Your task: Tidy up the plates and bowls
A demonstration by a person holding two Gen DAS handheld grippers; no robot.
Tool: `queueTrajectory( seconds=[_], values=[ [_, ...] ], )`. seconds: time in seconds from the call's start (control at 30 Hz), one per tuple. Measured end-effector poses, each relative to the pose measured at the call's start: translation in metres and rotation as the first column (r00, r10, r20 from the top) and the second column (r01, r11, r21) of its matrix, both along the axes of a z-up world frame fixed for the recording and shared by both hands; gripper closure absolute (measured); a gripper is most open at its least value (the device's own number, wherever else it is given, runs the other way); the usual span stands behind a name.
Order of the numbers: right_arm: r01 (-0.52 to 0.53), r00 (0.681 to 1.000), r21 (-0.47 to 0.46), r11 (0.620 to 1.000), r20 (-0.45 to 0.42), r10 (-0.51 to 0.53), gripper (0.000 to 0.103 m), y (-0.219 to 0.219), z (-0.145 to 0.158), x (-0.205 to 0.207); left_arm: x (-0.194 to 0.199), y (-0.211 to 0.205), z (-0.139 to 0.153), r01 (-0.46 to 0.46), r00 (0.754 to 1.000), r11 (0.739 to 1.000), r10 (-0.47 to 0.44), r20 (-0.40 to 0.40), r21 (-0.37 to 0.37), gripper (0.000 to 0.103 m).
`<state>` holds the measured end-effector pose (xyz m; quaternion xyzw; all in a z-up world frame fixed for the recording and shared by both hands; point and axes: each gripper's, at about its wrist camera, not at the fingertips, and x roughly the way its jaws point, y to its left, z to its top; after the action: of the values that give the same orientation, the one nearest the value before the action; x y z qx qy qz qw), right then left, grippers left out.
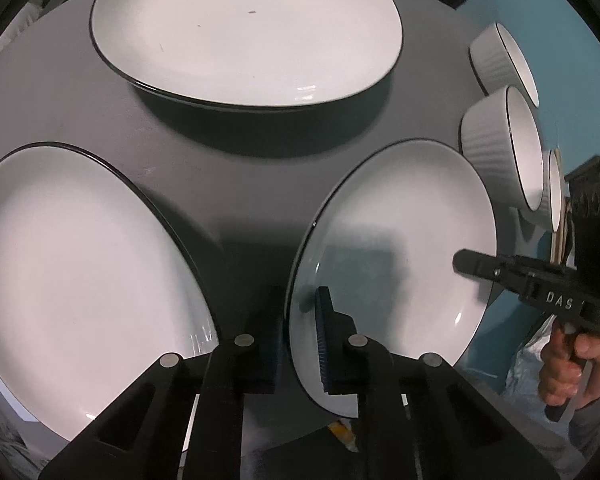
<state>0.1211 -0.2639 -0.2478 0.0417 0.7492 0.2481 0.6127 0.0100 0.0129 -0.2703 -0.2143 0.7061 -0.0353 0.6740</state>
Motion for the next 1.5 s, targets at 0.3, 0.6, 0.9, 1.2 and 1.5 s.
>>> queueTrajectory(
  seconds=[0.3,0.6,0.9,1.2,1.5],
  values=[
    [-0.003,1.000,-0.010,1.000,0.026,0.003,0.088,0.026,0.005,-0.014,0.005,-0.008,0.002,0.015,1.000,0.999,-0.015,-0.001,0.031,0.090],
    [0.011,1.000,0.006,1.000,0.017,-0.011,0.088,0.032,0.016,-0.014,0.009,0.001,0.017,0.009,1.000,1.000,-0.009,-0.003,0.027,0.089],
    [-0.008,0.999,0.016,1.000,0.035,0.008,0.089,0.050,0.041,-0.009,0.016,0.023,0.051,-0.010,0.999,0.999,0.008,0.049,0.033,0.089],
    [-0.049,0.996,0.029,0.998,0.079,0.047,0.089,0.083,0.062,0.016,0.037,0.049,0.074,-0.049,0.993,0.996,0.042,0.108,0.068,0.089],
    [-0.135,0.983,0.022,0.991,0.132,0.131,0.089,0.147,0.065,0.056,0.075,0.086,0.069,-0.113,0.988,0.988,0.100,0.120,0.104,0.088]
  ],
)
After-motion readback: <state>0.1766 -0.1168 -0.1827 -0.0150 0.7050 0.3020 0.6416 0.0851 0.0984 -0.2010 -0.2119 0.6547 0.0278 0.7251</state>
